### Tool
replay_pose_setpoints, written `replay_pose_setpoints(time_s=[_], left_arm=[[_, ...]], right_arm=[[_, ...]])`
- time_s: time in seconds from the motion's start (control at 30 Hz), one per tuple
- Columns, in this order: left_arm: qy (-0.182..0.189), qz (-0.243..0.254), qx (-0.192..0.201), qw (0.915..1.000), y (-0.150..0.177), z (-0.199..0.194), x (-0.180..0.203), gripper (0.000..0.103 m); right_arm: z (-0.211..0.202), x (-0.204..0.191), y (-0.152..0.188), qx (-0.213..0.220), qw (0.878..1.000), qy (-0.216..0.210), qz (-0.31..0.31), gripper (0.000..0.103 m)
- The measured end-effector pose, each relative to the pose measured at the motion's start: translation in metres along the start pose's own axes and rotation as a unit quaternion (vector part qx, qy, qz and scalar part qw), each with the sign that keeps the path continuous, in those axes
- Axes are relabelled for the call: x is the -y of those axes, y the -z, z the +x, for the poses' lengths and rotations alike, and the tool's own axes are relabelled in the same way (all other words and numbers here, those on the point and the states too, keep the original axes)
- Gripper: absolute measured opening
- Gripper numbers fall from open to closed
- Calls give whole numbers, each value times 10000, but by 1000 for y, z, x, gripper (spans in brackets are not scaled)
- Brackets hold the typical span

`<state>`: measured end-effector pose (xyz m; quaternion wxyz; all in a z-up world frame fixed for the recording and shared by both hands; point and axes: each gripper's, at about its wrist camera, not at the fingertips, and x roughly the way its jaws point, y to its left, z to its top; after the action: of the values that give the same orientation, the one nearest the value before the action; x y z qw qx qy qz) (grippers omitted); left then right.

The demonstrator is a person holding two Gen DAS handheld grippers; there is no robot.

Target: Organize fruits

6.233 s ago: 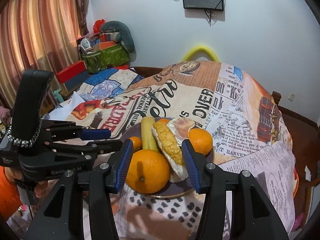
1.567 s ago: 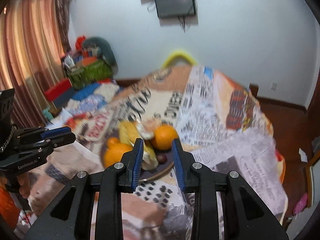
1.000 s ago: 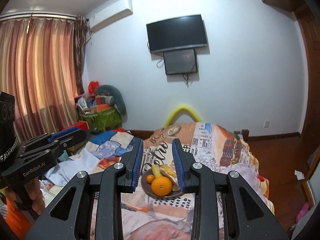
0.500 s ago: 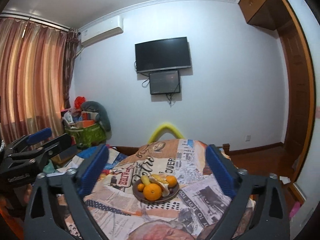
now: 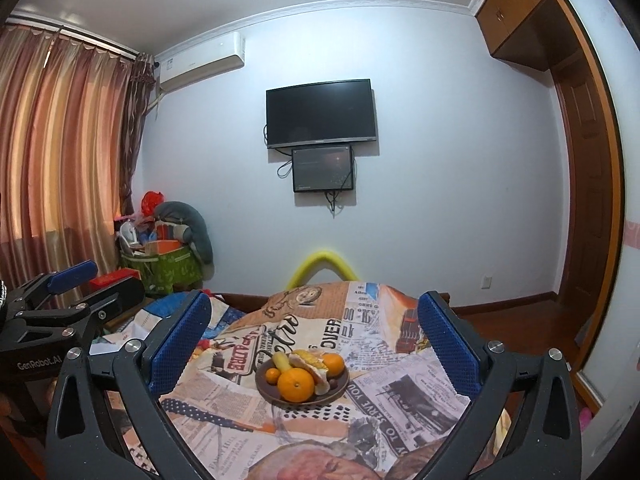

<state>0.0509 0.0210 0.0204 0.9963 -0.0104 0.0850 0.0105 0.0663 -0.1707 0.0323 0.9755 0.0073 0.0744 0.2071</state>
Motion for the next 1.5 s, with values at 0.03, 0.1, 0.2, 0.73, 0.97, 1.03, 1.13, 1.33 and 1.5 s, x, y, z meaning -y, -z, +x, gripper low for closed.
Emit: replay_pose_setpoints(time_s=[0.03,0.1,0.2,0.73,0.97,1.03,1.13,1.33,1.5], left_arm=[[7,5,0,10000,0,0,0,102],[22,5,-3,10000,1,-1,0,103],[32,6,-3,10000,1,-1,1,103],[46,21,-28,10000,2,-1,1,103],[92,8,-58,9999,2,3,1,103],[117,3,-71,9999,1,4,1,103],[147,-5,-74,9999,2,5,-1,103],[144,-2,-60,9999,2,6,-2,103],[181,-17,-90,9998,3,7,-4,103]], right_arm=[[0,0,0,1,10000,-3,10,103],[-1,1,0,-4,10000,-5,22,103],[-1,1,0,13,10000,17,31,103],[-5,1,-4,52,10000,56,3,103],[-5,1,-5,44,10000,41,26,103],[-4,1,-5,30,10000,28,39,103],[-4,1,-5,29,10000,27,41,103],[-4,2,-5,17,10000,50,21,103],[-4,2,-4,-18,10000,62,24,103]])
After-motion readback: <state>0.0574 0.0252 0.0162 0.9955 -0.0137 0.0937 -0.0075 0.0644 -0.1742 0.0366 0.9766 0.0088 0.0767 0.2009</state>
